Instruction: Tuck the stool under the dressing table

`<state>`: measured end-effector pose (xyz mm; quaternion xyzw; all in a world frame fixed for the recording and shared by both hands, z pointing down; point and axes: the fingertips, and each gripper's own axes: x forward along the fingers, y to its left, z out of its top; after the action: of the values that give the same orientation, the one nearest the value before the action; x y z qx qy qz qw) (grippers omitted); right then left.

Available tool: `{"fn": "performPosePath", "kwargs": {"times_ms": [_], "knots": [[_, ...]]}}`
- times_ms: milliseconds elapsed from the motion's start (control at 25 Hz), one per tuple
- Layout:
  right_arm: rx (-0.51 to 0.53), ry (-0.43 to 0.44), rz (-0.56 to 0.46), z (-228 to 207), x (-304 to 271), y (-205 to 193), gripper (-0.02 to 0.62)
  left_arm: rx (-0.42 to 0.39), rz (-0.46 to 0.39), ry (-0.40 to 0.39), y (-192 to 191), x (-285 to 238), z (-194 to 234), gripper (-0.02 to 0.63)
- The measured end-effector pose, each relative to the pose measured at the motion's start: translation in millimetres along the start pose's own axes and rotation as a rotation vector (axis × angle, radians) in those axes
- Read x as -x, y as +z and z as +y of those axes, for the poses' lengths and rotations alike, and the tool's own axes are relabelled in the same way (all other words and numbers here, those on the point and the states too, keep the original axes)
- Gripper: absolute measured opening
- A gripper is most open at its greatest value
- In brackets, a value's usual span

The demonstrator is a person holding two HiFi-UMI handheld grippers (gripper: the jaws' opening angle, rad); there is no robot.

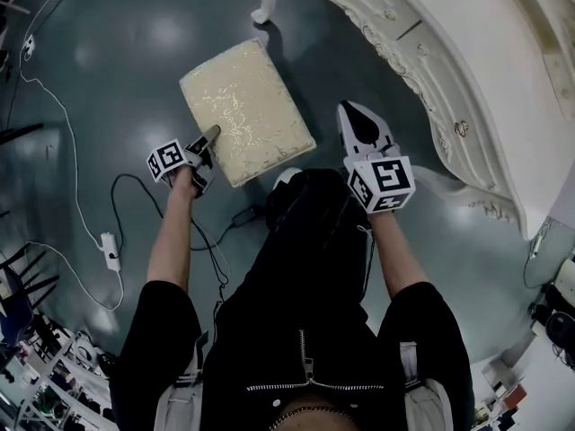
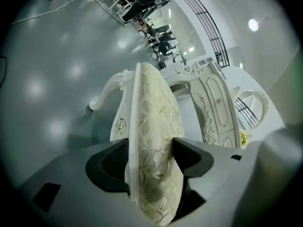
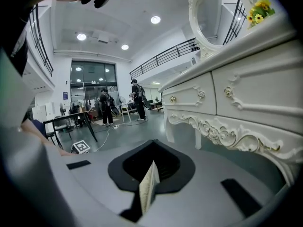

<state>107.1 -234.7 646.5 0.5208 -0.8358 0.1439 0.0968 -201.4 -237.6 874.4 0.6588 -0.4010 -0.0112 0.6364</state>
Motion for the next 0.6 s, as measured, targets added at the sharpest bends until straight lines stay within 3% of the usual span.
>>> {"fn": "performPosePath", "kwargs": {"times_ms": [320,600], "knots": [[0.001,-0.051,-0.026,-17,10,-5,0.005,-0.015,-0.005,-0.052,-3,-58,-38,0.295],[-0.025,-0.114,-0.067,-49,26,-16,0.005,0.047,-0.024,-0.136,-16,-117,-77,0.283]]}}
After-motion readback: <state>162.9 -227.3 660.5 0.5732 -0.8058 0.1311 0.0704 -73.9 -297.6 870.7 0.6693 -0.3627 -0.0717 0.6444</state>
